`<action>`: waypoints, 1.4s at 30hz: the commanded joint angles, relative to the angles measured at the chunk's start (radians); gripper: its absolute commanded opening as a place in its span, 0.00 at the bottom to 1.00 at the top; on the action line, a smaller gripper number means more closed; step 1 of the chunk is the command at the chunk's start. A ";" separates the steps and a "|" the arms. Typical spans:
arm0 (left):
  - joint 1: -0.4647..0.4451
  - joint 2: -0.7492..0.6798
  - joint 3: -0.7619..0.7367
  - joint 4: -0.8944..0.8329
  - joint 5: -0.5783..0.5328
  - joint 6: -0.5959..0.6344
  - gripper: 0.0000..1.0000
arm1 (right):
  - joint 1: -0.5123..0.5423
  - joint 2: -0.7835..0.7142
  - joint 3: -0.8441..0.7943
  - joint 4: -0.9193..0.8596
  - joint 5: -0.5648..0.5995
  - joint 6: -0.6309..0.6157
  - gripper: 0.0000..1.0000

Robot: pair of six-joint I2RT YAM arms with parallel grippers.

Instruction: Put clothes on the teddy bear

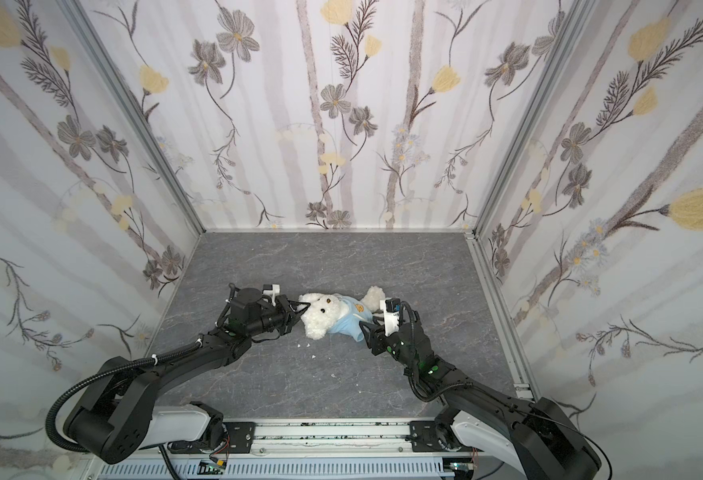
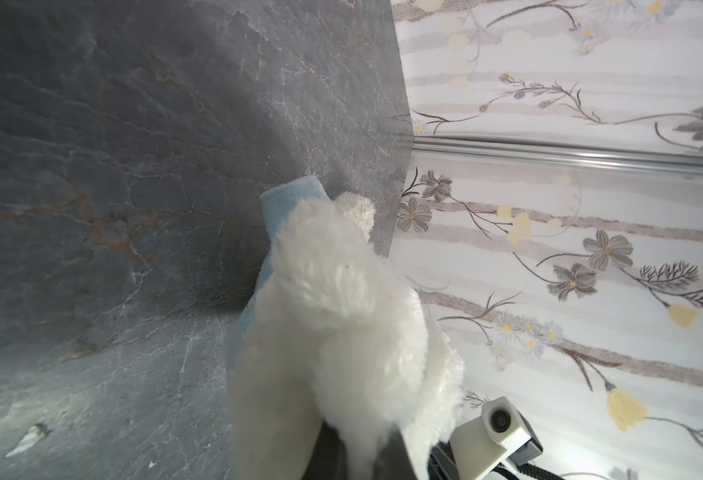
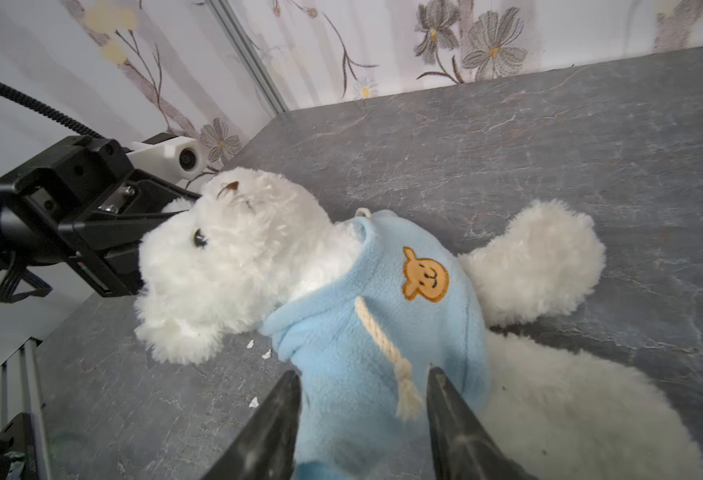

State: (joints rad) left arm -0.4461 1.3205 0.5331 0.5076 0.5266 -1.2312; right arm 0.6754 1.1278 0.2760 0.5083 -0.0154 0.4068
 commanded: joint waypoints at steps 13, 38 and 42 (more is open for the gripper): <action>-0.228 -0.240 0.133 -0.192 -0.183 1.938 0.00 | -0.323 -0.125 0.291 -0.317 -0.079 -0.052 0.54; -0.562 -0.166 -0.172 -0.377 -0.447 2.752 0.00 | -0.312 0.230 0.456 -0.668 -0.612 -0.133 0.43; -0.565 -0.159 -0.173 -0.376 -0.443 2.740 0.00 | -0.195 0.293 0.538 -0.740 -0.531 -0.216 0.37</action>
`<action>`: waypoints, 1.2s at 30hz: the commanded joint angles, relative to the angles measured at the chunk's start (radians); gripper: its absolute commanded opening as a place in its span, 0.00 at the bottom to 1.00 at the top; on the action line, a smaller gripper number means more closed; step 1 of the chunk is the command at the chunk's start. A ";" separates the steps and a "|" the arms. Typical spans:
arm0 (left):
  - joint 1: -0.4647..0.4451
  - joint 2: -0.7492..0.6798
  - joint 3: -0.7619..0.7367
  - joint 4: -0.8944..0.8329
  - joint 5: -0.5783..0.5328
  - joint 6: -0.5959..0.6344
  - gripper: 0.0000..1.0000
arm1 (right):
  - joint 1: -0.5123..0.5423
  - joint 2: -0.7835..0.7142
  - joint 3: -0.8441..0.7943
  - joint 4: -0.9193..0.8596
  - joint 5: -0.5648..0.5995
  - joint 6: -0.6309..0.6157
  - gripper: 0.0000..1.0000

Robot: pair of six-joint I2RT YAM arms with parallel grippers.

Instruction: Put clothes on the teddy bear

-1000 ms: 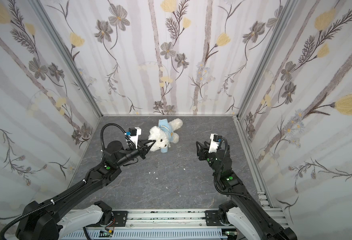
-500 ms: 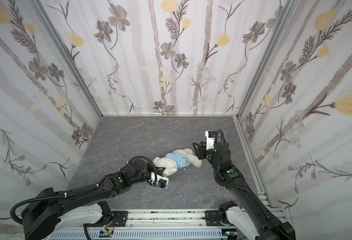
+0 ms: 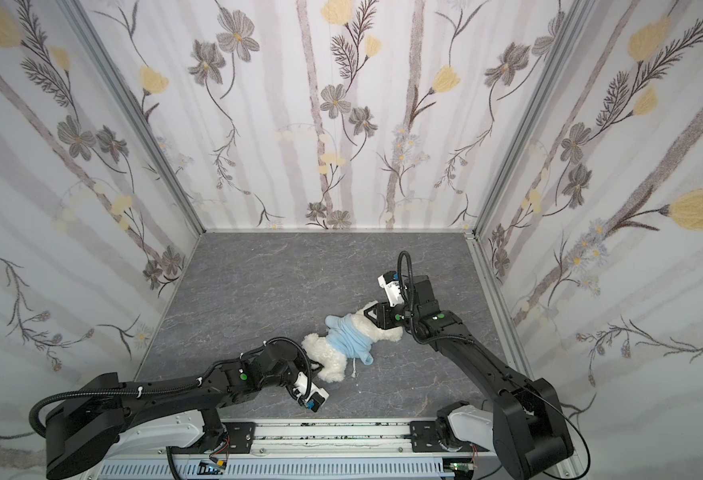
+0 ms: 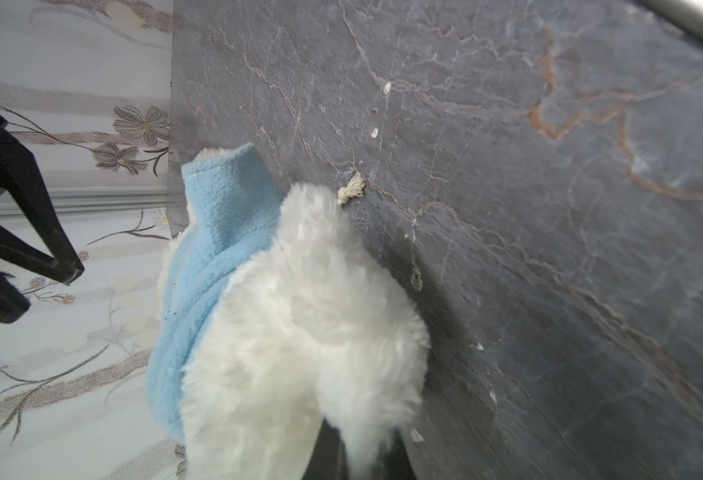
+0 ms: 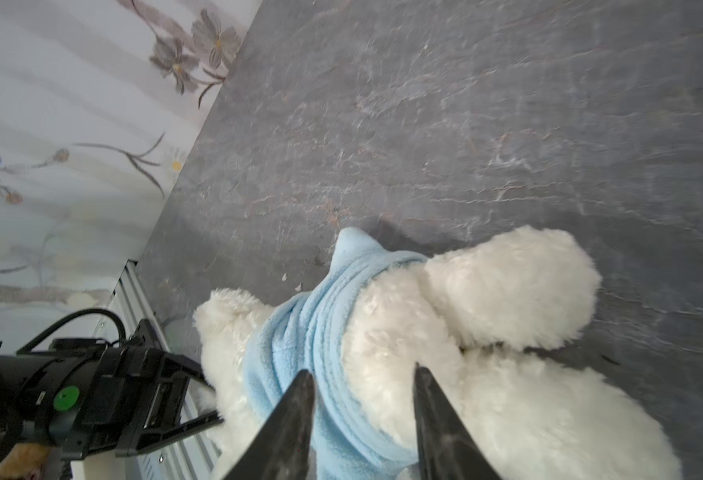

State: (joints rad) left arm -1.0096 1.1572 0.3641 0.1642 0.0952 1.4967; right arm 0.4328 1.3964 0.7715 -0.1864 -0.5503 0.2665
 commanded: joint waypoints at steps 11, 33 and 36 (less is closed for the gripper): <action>-0.003 -0.014 -0.002 -0.032 -0.018 0.003 0.00 | 0.161 0.145 0.095 -0.078 0.154 -0.098 0.25; -0.010 -0.036 -0.002 -0.032 -0.029 0.002 0.00 | 0.217 0.273 0.118 -0.038 0.214 -0.095 0.17; -0.011 -0.035 -0.001 -0.032 -0.034 0.000 0.00 | 0.215 0.250 0.114 -0.028 0.267 -0.084 0.09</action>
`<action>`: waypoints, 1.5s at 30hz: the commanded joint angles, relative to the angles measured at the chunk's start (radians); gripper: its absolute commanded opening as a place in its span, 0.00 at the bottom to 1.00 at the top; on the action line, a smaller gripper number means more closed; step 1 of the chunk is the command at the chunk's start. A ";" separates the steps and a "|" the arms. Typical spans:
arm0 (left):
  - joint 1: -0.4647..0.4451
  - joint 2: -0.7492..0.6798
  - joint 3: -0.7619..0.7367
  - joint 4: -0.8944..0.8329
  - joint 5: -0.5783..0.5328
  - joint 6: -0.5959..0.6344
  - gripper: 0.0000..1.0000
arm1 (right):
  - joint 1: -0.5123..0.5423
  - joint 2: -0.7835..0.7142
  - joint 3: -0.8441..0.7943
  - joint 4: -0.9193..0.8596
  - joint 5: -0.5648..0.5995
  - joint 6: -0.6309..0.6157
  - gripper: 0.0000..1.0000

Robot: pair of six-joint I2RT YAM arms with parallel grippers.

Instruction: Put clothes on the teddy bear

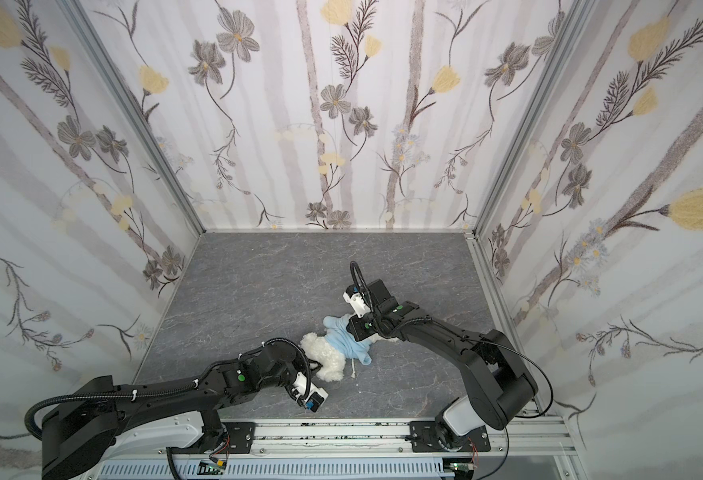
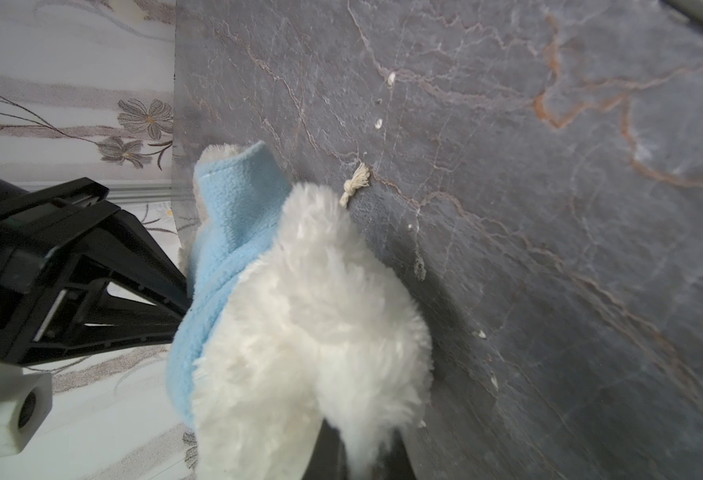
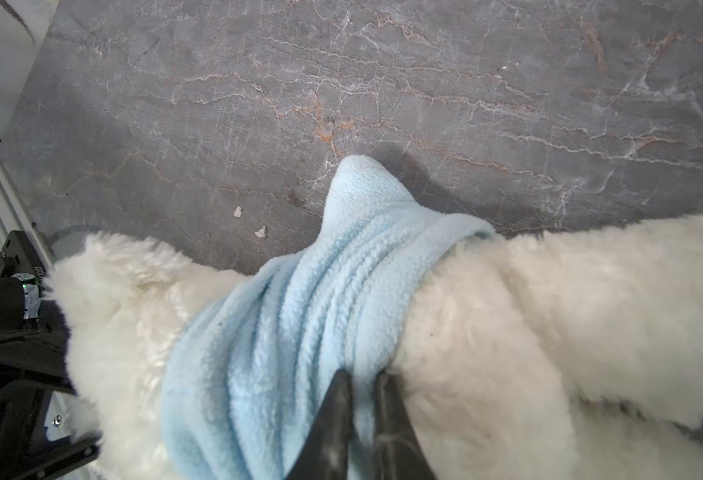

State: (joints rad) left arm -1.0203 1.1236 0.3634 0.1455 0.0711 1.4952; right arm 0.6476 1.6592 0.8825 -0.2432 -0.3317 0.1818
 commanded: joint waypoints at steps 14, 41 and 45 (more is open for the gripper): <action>-0.012 -0.014 -0.007 -0.050 -0.004 -0.020 0.00 | -0.273 -0.148 -0.199 0.341 -0.317 0.232 0.00; 0.007 -0.197 -0.048 -0.047 0.010 -0.159 0.00 | -0.440 0.022 -0.296 0.485 -0.127 0.280 0.00; 0.015 -0.212 -0.040 -0.041 0.022 -0.197 0.00 | -0.438 0.014 -0.263 0.458 -0.166 0.239 0.00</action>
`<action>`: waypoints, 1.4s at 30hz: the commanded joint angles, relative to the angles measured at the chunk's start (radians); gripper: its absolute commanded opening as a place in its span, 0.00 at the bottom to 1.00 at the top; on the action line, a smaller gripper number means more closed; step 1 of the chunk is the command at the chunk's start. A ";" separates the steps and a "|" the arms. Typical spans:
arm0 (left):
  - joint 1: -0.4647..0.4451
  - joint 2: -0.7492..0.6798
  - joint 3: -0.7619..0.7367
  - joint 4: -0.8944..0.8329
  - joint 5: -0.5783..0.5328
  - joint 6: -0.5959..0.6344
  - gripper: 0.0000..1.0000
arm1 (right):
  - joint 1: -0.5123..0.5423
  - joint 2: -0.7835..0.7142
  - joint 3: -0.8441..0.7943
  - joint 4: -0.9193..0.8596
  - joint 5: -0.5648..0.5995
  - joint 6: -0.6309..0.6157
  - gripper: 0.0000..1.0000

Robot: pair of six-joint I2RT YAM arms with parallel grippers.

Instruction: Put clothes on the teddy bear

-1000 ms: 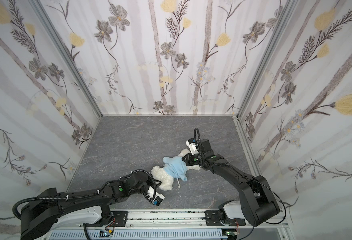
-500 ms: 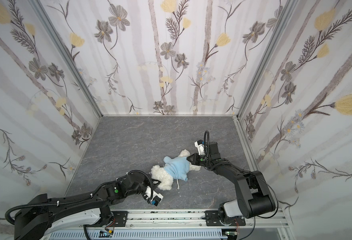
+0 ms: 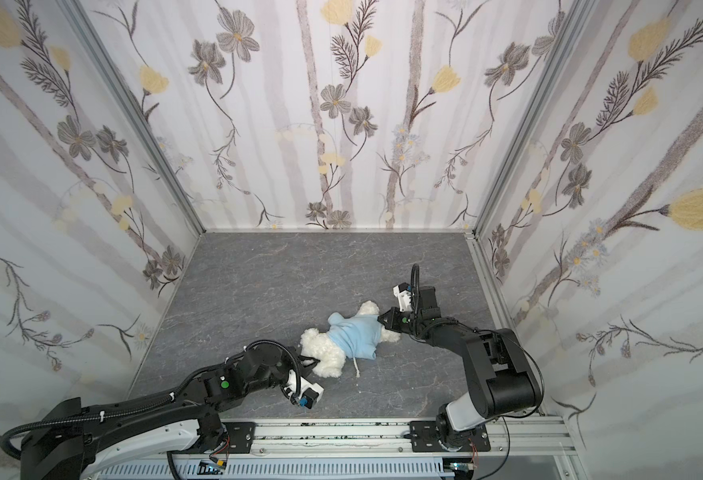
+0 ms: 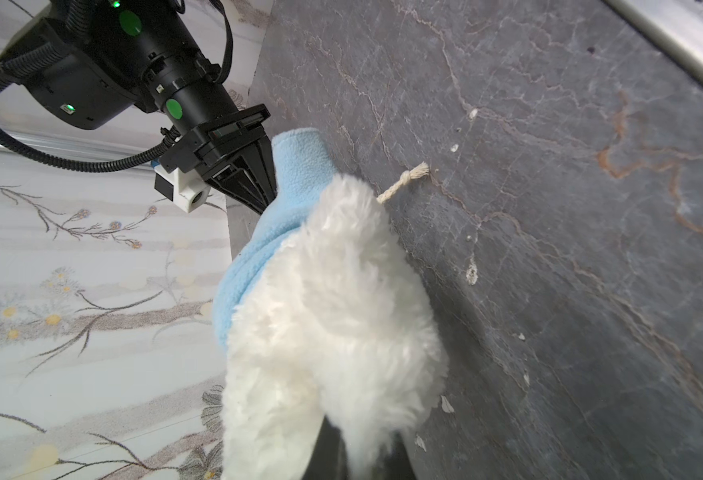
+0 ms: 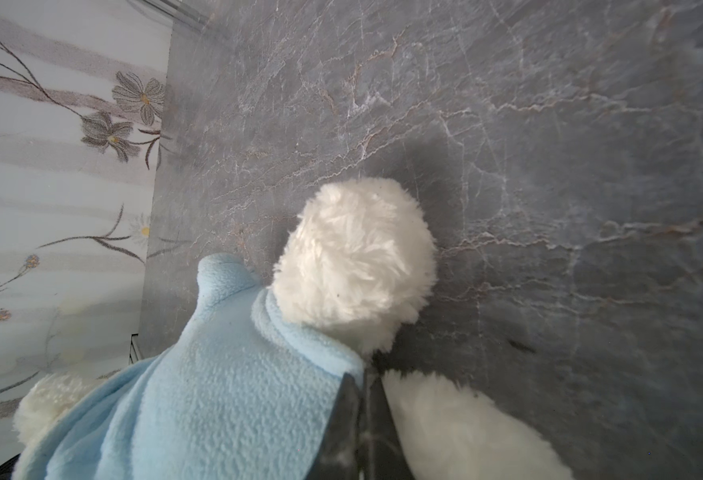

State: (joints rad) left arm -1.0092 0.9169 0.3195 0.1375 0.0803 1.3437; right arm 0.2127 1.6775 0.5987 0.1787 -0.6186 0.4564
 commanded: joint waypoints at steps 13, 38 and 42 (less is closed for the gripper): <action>0.024 0.047 0.208 0.127 0.067 -0.764 0.00 | 0.014 -0.466 0.049 -0.051 0.248 -0.103 0.42; 0.497 0.397 0.348 0.223 0.576 -2.482 0.00 | 0.254 -0.532 0.056 -0.161 0.428 -0.157 0.54; 0.574 0.434 0.288 0.256 0.605 -2.521 0.00 | 0.298 -0.483 -0.002 -0.158 0.442 -0.144 0.55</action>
State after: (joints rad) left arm -0.4614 1.3380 0.6273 0.3027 0.6395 -1.1160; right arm 0.4942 1.1763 0.6193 -0.0021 -0.2012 0.3054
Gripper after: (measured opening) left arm 0.063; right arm 0.548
